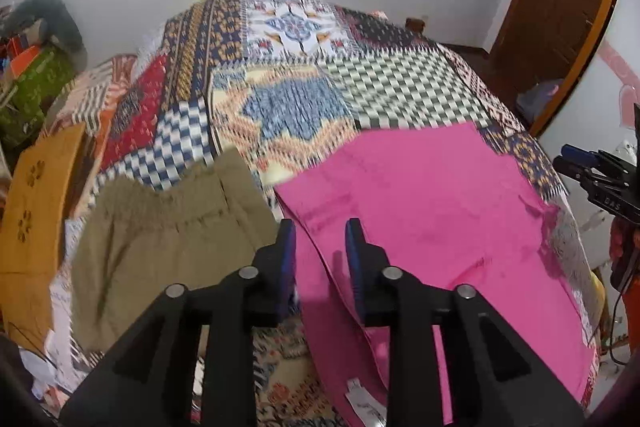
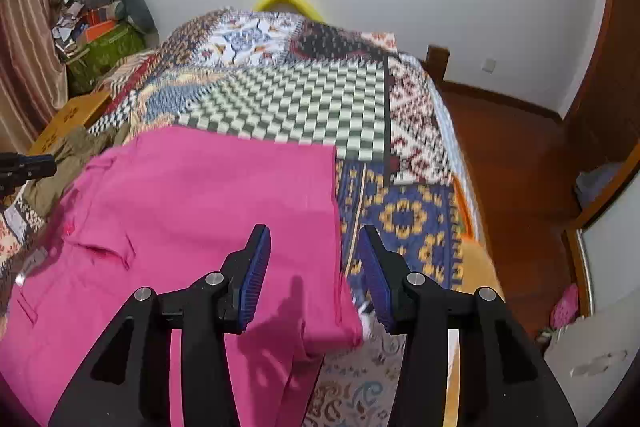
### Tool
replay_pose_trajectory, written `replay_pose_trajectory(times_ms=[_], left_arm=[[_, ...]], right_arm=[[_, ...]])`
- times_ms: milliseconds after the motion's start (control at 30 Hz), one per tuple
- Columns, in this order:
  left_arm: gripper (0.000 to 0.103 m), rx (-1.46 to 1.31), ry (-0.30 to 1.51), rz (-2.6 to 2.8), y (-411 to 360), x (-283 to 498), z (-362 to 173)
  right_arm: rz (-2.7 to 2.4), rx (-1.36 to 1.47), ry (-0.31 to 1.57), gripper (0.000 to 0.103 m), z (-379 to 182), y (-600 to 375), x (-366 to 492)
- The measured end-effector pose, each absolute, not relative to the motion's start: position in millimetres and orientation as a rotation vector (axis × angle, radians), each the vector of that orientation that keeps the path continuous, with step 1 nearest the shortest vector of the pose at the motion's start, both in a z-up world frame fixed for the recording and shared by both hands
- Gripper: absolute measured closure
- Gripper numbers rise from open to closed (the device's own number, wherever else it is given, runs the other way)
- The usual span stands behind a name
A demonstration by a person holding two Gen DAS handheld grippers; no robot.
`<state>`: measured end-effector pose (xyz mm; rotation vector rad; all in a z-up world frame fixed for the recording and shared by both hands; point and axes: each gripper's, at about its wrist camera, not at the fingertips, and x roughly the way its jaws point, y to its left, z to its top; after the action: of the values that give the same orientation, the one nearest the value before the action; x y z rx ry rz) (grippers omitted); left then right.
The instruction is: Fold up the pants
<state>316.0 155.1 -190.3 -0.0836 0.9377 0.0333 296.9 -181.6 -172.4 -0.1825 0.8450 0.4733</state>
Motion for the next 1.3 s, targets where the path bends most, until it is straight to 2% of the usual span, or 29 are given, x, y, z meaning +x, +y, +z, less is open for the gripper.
replay_pose_trajectory(times_ms=[300, 700, 867, 1300], left_arm=[[0.074, -0.113, 0.968, 0.040, 175.2, 352.4, -205.7], [0.074, -0.165, 1.078, 0.015, 190.4, 379.5, -264.1], [0.068, -0.163, 1.090, 0.014, 190.2, 386.6, -275.9], [0.067, -0.234, 1.118, -0.013, 194.3, 403.2, -291.4]], right_arm=[[0.480, -0.172, 0.829, 0.061, -169.4, -170.9, 325.9], [0.495, -0.136, 0.946, 0.060, -213.8, -165.2, 376.4], [0.507, -0.138, 0.976, 0.060, -226.9, -160.4, 390.6], [0.544, -0.139, 1.016, 0.060, -247.4, -147.5, 418.1]])
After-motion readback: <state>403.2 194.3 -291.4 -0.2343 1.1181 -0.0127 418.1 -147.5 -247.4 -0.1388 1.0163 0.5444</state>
